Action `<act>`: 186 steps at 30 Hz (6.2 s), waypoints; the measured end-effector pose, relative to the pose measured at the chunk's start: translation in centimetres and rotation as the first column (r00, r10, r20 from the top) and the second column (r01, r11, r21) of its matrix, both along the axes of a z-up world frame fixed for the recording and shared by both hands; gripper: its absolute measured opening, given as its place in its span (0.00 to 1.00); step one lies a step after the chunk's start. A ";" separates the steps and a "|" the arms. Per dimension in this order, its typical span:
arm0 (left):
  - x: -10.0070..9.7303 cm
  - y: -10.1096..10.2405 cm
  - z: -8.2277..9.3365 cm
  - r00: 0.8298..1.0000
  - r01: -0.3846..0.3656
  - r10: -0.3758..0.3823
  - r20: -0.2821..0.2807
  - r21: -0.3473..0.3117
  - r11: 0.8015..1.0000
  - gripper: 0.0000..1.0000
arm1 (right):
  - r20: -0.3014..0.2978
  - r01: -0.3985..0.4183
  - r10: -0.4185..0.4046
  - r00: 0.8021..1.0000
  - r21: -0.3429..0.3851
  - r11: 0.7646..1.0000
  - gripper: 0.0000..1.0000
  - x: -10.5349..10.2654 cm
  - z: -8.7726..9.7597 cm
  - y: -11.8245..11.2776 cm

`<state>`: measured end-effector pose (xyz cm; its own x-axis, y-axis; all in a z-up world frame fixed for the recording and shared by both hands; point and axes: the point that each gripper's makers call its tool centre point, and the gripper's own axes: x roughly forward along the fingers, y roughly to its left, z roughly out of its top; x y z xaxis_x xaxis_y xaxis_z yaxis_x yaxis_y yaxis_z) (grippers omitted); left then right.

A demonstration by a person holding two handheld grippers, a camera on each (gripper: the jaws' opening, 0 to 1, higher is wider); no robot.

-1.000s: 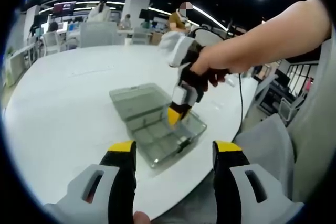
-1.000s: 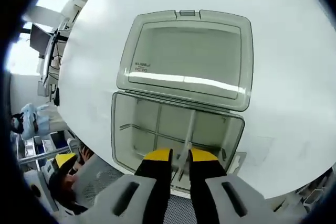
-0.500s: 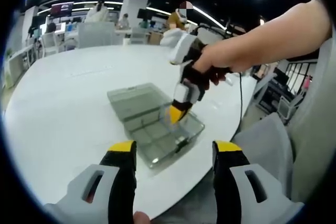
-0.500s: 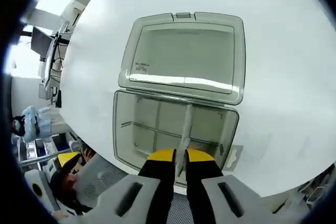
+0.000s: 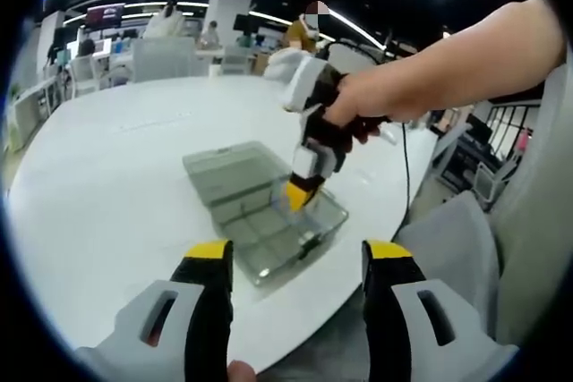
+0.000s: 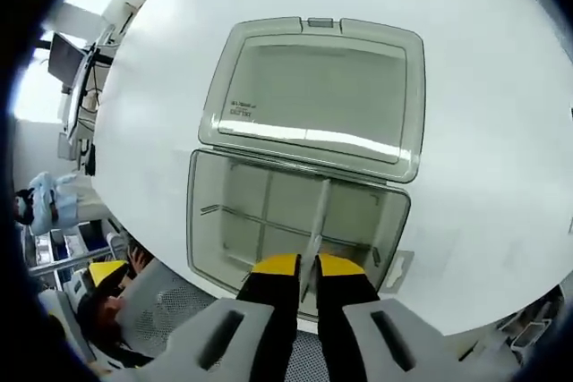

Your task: Insert the divider into the dual guide fixture by aligning both edges with the guide slots and pushing it downward to the bottom, including one-sided entry, uneven engagement, binding, and posture correction.

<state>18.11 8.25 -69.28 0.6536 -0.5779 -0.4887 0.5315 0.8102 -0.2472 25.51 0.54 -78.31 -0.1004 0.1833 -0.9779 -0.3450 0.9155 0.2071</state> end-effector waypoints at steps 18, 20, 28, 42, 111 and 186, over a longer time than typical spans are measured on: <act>-0.3 2.3 -0.6 0.999 -0.013 0.014 -0.036 0.023 1.000 0.57 | 0.062 -0.012 0.003 0.998 0.138 0.990 0.10 0.0 0.9 0.4; -0.2 2.7 -0.7 0.999 -0.015 0.016 -0.044 0.026 1.000 0.58 | 0.076 -0.013 0.000 0.997 0.166 0.986 0.10 0.0 1.2 0.5; 0.0 3.8 -1.3 0.996 -0.013 0.017 -0.084 0.044 0.999 0.59 | 0.169 -0.046 -0.008 0.986 0.315 0.948 0.09 0.1 3.2 0.6; 0.5 3.4 -1.5 0.990 0.026 -0.017 -0.138 0.064 0.998 0.61 | 0.433 -0.295 0.088 0.897 0.438 0.849 0.06 -0.9 6.2 0.5; 4.5 7.4 -9.4 0.843 -0.078 0.237 -0.482 0.327 0.942 0.50 | 0.817 -0.738 0.273 0.507 0.249 0.627 0.55 -3.1 8.7 -2.7; 5.3 8.8 -12.3 0.708 -0.185 0.482 -0.516 0.524 0.832 0.35 | 0.820 -0.773 0.327 0.470 0.203 0.601 0.58 -3.1 8.0 -4.1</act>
